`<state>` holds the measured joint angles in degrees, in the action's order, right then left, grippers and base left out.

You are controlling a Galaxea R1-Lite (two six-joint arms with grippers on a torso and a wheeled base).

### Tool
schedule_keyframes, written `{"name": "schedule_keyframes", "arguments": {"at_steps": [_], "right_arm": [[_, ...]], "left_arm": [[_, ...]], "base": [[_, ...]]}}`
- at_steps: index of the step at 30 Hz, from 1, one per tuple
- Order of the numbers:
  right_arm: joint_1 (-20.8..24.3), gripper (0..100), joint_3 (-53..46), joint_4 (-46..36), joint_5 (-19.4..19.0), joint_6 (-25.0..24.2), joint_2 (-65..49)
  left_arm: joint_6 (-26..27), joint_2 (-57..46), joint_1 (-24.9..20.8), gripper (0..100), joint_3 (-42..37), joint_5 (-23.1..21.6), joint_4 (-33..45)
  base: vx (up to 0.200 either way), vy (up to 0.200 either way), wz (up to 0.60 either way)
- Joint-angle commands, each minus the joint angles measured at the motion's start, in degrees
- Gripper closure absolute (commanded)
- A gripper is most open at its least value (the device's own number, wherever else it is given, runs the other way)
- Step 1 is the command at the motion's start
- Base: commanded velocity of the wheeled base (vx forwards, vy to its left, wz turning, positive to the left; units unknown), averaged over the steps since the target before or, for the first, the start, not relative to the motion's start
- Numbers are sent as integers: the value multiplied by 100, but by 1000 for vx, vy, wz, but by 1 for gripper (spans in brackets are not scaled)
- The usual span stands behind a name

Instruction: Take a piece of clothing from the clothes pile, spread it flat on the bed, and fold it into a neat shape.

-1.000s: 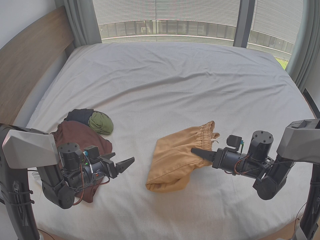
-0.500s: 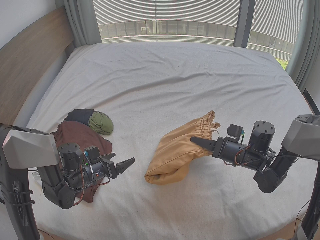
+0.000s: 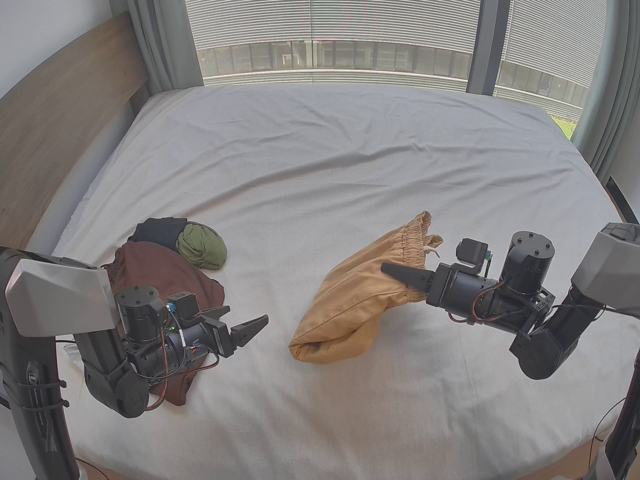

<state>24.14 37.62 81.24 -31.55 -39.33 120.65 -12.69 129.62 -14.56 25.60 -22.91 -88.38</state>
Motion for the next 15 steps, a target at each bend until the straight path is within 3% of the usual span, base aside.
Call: {"name": "schedule_keyframes", "arguments": {"at_steps": [1, 15], "right_arm": [[3, 100, 158, -91, 0, 4, -165], [-58, 100, 1010, -846, 0, 4, -270]], "left_arm": [[3, 28, 14, 0, -2, -3, -4], [-5, 28, 23, 0, 24, -3, -4]], "base": [[0, 0, 0], [0, 0, 0]]}}
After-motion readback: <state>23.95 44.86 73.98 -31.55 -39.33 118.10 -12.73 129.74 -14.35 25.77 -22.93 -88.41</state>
